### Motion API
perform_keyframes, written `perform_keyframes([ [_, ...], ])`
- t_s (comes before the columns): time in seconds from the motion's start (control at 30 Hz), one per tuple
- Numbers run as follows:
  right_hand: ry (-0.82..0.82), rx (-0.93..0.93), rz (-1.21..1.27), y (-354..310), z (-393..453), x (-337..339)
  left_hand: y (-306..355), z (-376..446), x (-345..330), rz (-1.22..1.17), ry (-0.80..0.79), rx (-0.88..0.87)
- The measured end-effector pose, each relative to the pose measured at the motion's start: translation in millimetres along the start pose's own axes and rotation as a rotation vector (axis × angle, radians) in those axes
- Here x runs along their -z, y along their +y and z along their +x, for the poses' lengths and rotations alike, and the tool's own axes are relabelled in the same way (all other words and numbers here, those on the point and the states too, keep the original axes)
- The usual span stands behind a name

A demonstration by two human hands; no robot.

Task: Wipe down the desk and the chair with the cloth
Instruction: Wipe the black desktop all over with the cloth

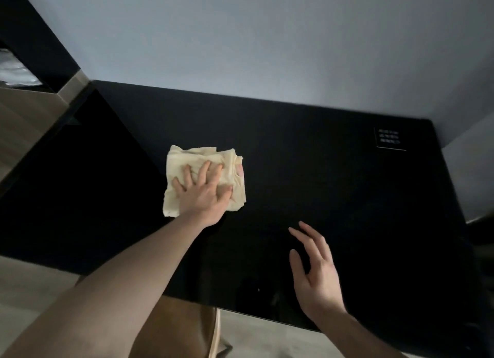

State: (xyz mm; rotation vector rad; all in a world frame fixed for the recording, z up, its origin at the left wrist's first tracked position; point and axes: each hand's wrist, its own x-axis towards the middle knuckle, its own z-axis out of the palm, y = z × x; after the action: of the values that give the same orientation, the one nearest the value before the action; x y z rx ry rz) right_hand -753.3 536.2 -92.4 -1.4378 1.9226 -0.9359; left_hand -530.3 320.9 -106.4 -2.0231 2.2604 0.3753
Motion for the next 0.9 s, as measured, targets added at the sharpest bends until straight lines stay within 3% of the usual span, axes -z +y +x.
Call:
perform_keyframes([
  [0.13,0.025,0.004,-0.339,76,6,76,88,-9,-12,0.000,-0.028,-0.088],
  [0.27,0.094,-0.145,-0.512,138,1,134,176,-16,-23,0.011,-0.052,-0.183],
  [0.67,0.194,-0.048,-0.424,177,-7,161,364,-32,-52,0.072,-0.107,-0.420],
  [0.9,0.270,-0.061,-0.279,175,-6,163,376,-43,-47,0.032,-0.155,-0.524],
])
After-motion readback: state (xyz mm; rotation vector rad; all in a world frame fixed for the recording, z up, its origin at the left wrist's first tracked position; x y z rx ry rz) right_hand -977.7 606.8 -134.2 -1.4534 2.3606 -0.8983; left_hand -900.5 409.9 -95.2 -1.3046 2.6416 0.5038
